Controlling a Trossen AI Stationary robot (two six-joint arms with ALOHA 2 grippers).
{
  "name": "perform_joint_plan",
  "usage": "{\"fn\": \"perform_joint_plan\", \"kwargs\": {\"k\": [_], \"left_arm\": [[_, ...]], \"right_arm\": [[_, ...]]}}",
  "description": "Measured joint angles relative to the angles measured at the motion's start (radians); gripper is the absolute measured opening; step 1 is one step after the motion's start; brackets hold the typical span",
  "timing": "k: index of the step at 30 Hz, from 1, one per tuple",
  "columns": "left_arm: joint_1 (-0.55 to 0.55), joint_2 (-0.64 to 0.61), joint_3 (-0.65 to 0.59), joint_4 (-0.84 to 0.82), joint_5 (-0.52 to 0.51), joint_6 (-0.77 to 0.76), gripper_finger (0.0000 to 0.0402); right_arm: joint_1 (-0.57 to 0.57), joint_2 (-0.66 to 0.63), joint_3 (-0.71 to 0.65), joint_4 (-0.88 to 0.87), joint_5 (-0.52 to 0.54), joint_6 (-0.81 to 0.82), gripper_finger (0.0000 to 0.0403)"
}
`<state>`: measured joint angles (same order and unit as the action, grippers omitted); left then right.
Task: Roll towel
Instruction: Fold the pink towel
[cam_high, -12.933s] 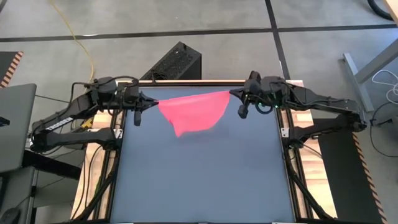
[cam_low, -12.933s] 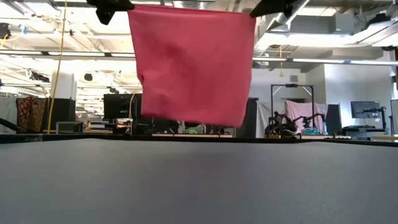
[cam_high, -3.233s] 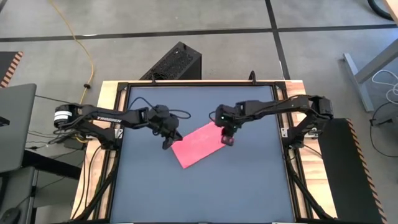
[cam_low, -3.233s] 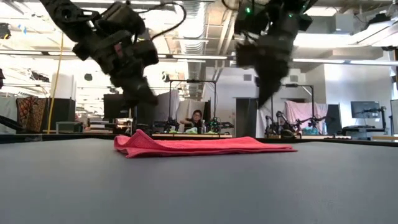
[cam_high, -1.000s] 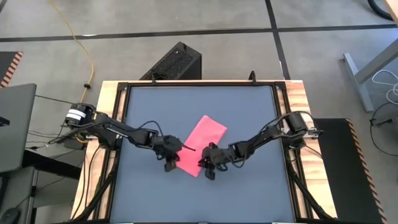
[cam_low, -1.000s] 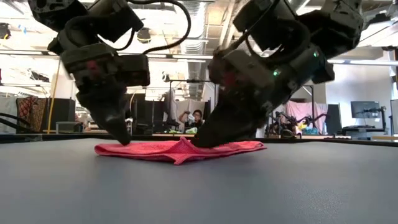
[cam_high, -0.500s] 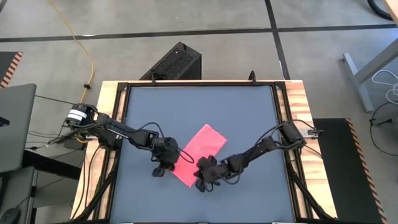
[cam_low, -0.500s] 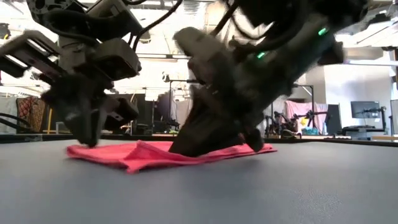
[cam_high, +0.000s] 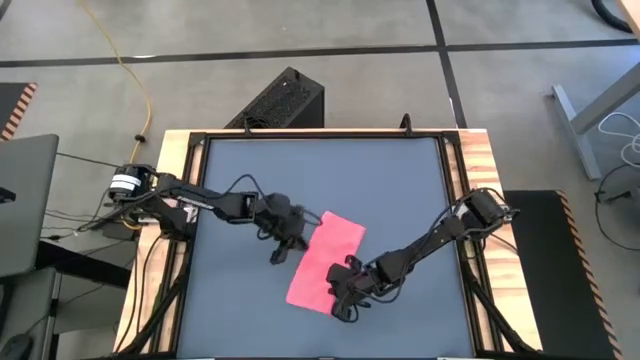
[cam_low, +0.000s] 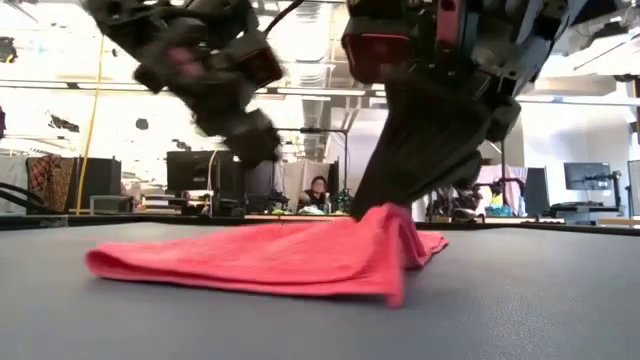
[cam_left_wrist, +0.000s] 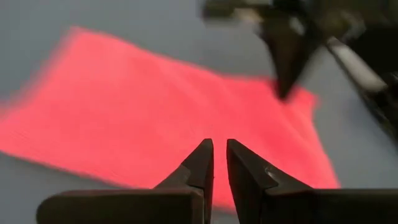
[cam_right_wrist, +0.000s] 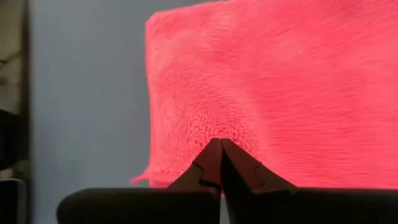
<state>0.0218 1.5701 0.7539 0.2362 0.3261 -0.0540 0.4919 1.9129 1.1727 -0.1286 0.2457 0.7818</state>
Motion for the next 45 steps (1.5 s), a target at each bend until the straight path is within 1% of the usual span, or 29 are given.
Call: {"fn": "perform_joint_plan", "kwargs": {"k": [3,6,9,12,15,17,20,23,27,31,33,35,40,45], "left_arm": [[0.05,0.067,0.082,-0.014,-0.032,0.04,0.0017],[0.097,0.171,0.174,-0.054,-0.014,0.034,0.0004],[0.133,0.279,0.266,-0.128,-0.009,0.026,0.0002],[0.156,0.368,0.341,-0.208,0.006,0.016,0.0002],[0.165,0.437,0.39,-0.256,0.011,0.007,0.0002],[0.168,0.46,0.412,-0.265,0.013,0.005,0.0002],[0.17,0.476,0.416,-0.276,0.008,0.006,0.0002],[0.176,0.473,0.416,-0.276,-0.045,0.017,0.0002],[0.214,0.47,0.416,-0.27,-0.101,-0.005,0.0002],[0.239,0.47,0.416,-0.272,-0.091,-0.033,0.0002],[0.25,0.47,0.415,-0.272,-0.065,-0.038,0.0002],[0.257,0.47,0.415,-0.274,-0.053,-0.037,0.0002],[0.264,0.47,0.415,-0.28,-0.035,-0.035,0.0002],[0.264,0.47,0.414,-0.288,-0.018,-0.034,0.0002]], "right_arm": [[-0.002,-0.05,-0.029,-0.019,0.042,-0.025,0.0026],[-0.002,-0.097,-0.063,-0.049,0.044,-0.026,0.0025],[0.0,-0.125,-0.099,-0.054,0.03,0.003,0.0026],[0.003,-0.127,-0.113,-0.051,-0.013,0.044,0.0027],[0.014,-0.111,-0.114,-0.036,-0.043,0.056,0.0027],[0.027,-0.107,-0.114,-0.045,-0.047,0.073,0.0027],[0.044,-0.108,-0.113,-0.048,-0.047,0.11,0.0027],[0.069,-0.109,-0.113,-0.083,-0.047,0.167,0.0027],[0.105,-0.11,-0.113,-0.113,-0.046,0.252,0.0028],[0.138,-0.11,-0.113,-0.127,-0.03,0.325,0.0028],[0.153,-0.11,-0.113,-0.134,-0.024,0.353,0.0028],[0.162,-0.11,-0.113,-0.132,0.003,0.373,0.0028],[0.167,-0.11,-0.113,-0.104,0.084,0.378,0.0028],[0.159,-0.11,-0.113,-0.066,0.094,0.358,0.0028]]}}
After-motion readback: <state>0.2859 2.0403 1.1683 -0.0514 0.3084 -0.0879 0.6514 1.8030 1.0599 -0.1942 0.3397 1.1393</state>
